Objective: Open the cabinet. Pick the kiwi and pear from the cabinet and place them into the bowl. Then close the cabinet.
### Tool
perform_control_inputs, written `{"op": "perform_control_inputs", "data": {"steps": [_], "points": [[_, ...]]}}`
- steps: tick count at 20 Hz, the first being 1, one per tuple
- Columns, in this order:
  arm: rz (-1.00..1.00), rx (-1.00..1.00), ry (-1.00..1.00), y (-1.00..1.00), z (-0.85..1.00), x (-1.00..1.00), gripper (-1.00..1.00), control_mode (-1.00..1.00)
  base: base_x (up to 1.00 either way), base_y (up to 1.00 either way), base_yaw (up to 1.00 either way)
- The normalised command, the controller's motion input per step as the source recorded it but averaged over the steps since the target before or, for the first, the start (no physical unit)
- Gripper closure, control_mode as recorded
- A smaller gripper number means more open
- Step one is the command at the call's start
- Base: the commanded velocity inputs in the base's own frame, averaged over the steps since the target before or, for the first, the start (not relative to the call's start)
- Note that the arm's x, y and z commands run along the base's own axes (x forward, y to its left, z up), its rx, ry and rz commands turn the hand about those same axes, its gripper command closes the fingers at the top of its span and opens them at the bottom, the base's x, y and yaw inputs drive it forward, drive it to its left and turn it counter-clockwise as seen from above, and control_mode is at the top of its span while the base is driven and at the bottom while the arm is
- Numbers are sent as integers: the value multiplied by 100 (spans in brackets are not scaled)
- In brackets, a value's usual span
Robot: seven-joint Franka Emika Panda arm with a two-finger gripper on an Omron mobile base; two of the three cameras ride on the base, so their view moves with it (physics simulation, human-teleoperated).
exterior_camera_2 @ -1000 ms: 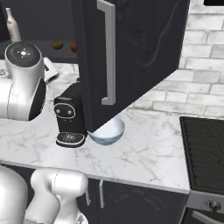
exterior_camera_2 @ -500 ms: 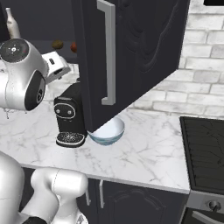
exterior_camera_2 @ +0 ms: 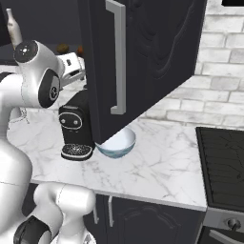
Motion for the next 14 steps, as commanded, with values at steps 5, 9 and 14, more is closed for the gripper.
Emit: {"op": "perform_control_inputs", "data": {"steps": [5, 9, 14], "points": [[-6, 0, -1, -1, 0, 54, -100, -100, 0, 0, 0], [0, 0, -7, 0, 5, 47, -100, -100, 0, 0, 0], [0, 0, -11, 0, 12, 38, -100, -100, 0, 0, 0]]}}
